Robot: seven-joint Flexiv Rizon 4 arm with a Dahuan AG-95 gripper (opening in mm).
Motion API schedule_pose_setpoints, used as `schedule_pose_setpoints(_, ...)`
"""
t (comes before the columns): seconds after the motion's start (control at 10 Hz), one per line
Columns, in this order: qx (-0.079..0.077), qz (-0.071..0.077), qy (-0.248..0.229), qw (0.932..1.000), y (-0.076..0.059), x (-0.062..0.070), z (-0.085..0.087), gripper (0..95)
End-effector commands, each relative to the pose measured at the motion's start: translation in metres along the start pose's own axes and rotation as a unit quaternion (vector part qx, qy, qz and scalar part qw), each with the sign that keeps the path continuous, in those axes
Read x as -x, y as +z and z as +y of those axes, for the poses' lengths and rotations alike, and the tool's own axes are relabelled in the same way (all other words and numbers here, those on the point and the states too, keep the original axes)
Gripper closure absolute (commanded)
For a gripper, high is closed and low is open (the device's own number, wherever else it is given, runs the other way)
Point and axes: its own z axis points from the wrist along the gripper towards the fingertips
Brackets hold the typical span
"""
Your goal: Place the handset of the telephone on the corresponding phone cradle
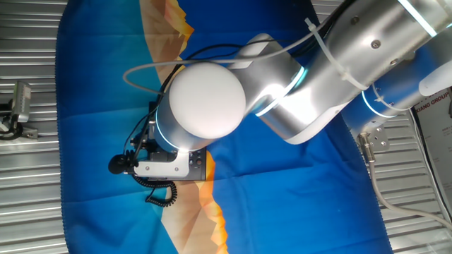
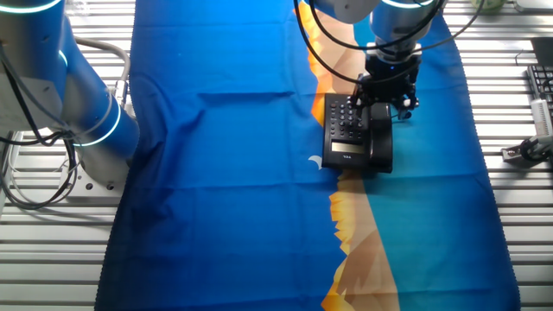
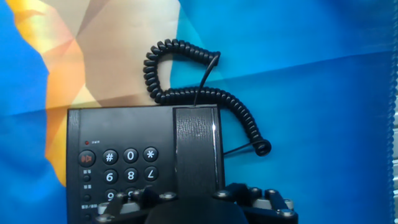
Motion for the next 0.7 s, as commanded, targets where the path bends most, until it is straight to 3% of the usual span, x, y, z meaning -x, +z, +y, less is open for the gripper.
schedule_pose_setpoints(0.1, 0.006, -0.001, 0.005, 1.0, -0.009, 0.001, -0.002, 19.0)
schedule_pose_setpoints(0.7, 0.044, -0.031, 0.04, 0.9978, -0.05, 0.001, -0.032, 19.0)
